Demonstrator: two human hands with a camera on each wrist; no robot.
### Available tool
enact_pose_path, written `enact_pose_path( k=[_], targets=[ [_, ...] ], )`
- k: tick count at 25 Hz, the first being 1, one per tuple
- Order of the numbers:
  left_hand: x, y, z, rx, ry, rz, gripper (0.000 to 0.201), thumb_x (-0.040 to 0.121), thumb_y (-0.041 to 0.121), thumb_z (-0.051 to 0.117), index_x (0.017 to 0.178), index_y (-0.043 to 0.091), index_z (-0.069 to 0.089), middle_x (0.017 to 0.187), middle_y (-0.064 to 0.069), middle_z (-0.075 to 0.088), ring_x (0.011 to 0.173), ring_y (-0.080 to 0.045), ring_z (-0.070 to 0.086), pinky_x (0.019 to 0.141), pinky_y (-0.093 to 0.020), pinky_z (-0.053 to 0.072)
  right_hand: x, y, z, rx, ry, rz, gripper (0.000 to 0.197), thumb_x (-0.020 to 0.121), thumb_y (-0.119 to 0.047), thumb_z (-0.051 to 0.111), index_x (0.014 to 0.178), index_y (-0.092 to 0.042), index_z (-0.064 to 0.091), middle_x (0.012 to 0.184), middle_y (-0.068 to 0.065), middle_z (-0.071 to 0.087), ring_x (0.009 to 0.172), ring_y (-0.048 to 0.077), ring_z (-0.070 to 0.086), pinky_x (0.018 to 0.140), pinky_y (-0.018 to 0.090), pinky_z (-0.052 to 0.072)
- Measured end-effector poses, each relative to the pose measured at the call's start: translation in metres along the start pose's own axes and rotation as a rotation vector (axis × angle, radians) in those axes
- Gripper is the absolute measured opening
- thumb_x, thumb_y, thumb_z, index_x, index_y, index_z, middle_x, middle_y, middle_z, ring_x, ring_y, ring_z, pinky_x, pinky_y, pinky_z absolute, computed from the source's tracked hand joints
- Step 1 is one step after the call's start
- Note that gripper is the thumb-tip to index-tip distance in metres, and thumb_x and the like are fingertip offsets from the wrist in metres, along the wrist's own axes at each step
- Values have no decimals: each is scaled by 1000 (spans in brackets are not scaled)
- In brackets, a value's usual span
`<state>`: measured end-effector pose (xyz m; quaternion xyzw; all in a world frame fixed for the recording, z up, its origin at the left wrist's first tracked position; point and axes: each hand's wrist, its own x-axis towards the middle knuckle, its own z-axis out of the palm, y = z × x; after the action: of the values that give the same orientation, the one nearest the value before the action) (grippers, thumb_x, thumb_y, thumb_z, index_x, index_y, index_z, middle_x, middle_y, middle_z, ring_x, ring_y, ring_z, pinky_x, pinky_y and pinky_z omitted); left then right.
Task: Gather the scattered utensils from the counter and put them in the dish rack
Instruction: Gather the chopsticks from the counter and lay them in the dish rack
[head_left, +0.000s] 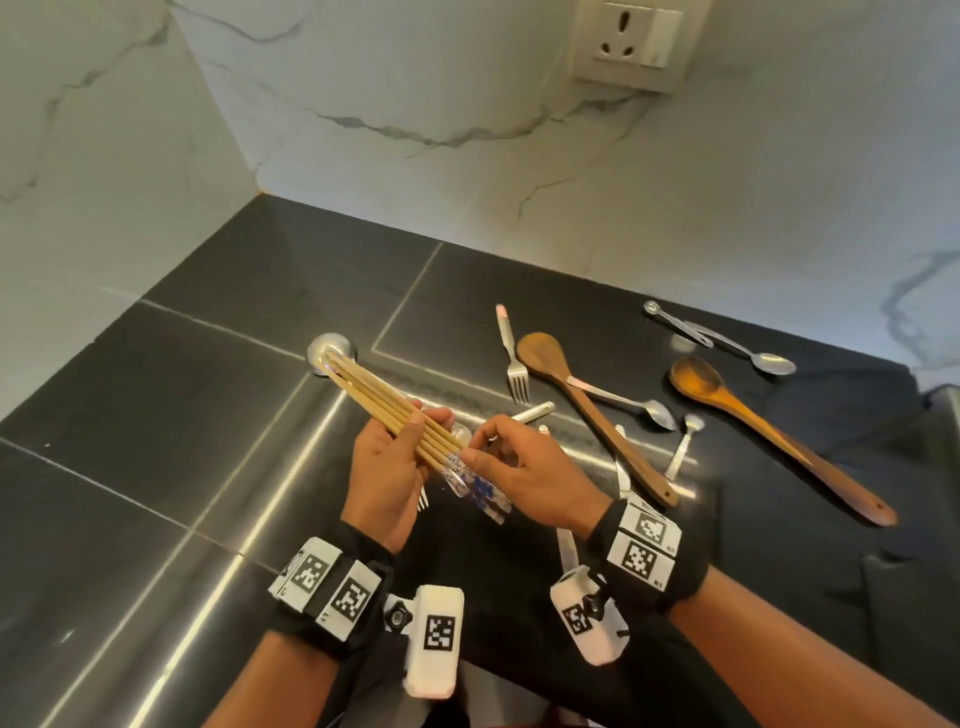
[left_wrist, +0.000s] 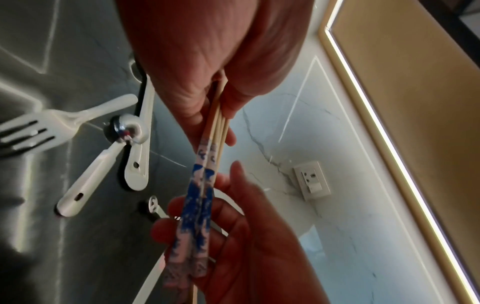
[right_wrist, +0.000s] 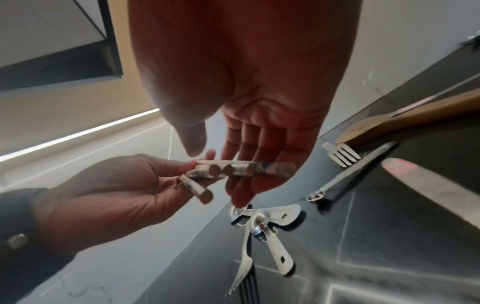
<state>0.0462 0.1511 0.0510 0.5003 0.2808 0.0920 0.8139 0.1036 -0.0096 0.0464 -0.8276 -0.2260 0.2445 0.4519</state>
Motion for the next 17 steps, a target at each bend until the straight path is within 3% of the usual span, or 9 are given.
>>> enact_pose_path(
  k=[3,6,8,10,12,15,17],
  targets=[
    [-22,-25,27,58,-93,30,17,102,10,44,115,9,56,109,-16,72,110,-32,67,92,-48,53,-26,12,-21,65,-155,78,30,97,-48,53,111,-22,59,102,8,71,94,26,69,86,46,58],
    [-48,-48,54,54,-127,30,19,103,11,41,114,15,57,115,-13,72,112,-24,68,91,-40,56,-53,29,-33,107,-262,66,25,97,-40,58,111,-20,57,97,0,66,90,20,67,82,37,57],
    [-63,-59,69,-8,-132,-10,21,104,11,39,114,14,56,117,-12,71,112,-21,69,90,-36,58,-71,42,-39,280,-277,94,24,96,-27,63,115,-15,54,99,2,67,93,25,70,78,36,57],
    [-76,-69,77,1,-121,-2,20,104,10,37,116,12,52,114,-10,72,107,-16,71,83,-32,59,-85,49,-42,429,-359,137,21,100,-16,57,118,-11,48,97,12,68,83,28,71,69,32,58],
    [-89,-78,80,30,-108,20,19,104,8,35,118,10,48,110,-8,72,104,-16,71,78,-29,59,-97,57,-45,409,-407,121,14,103,-16,51,115,-12,47,87,11,63,70,20,65,62,27,55],
    [-106,-87,83,29,-125,11,19,105,10,35,116,13,50,115,-11,70,117,-26,64,94,-37,53,-115,64,-46,374,-407,112,21,104,-23,45,116,-6,46,75,2,51,60,12,50,59,31,45],
    [-114,-89,87,97,-161,17,19,105,14,36,115,17,51,114,-8,71,118,-25,63,100,-42,48,-130,64,-47,298,-362,92,27,105,-32,42,120,-11,46,77,-3,49,59,7,47,58,30,46]
  ],
)
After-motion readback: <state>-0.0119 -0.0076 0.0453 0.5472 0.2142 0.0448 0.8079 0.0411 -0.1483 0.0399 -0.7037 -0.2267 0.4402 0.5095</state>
